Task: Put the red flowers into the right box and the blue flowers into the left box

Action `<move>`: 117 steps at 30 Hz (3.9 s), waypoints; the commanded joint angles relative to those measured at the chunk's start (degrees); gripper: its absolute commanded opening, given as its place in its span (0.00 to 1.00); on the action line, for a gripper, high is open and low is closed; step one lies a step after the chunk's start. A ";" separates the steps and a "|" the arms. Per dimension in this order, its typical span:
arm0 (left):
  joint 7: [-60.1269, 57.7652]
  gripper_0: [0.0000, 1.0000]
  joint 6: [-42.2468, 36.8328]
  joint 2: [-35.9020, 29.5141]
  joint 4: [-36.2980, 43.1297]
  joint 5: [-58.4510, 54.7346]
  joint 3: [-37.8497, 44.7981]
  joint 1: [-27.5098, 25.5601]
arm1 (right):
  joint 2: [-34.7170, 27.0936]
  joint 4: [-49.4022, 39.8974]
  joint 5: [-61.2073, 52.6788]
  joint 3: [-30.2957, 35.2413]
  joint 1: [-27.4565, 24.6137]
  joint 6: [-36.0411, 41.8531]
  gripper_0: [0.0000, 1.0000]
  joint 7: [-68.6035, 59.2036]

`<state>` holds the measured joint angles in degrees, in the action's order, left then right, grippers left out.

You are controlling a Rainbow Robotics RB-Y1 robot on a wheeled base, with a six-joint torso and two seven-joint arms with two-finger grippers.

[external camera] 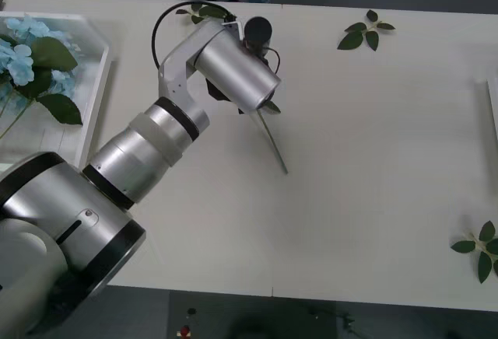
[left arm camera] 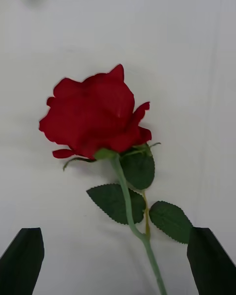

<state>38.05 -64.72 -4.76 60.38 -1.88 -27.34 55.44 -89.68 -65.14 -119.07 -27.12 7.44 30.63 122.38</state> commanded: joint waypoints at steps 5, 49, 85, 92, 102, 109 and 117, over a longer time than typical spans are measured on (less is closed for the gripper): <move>-1.31 0.84 3.90 2.12 1.93 6.01 -0.96 -4.73 | -0.58 0.46 -1.52 0.75 0.91 0.83 1.00 -1.27; 4.49 0.60 20.16 2.21 -9.41 5.75 -7.82 -4.90 | 28.07 -25.12 -16.90 23.25 5.13 35.46 1.00 32.62; 2.82 0.00 19.72 -9.66 34.01 1.88 -5.53 -19.67 | 29.56 -23.45 -21.38 23.25 6.62 37.92 1.00 32.62; 3.00 0.00 27.81 -21.87 56.95 -9.63 -1.76 -32.59 | 29.56 -23.45 -21.38 23.25 6.62 37.92 1.00 32.62; 3.08 0.00 51.19 -25.39 63.90 -21.32 2.46 -40.32 | 29.56 -23.45 -21.38 23.25 6.62 37.92 1.00 32.62; 3.17 0.00 56.20 -24.07 66.00 -28.79 2.11 -38.83 | 29.56 -23.45 -21.38 23.25 6.62 37.92 1.00 32.62; 2.82 0.00 56.64 -18.45 65.92 -30.20 0.44 -33.56 | 24.91 -22.66 -26.39 21.84 6.27 38.63 1.00 32.62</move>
<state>41.49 -9.06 -25.35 124.07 -30.80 -25.05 18.73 -61.64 -87.62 -142.79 -4.88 12.48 68.66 153.34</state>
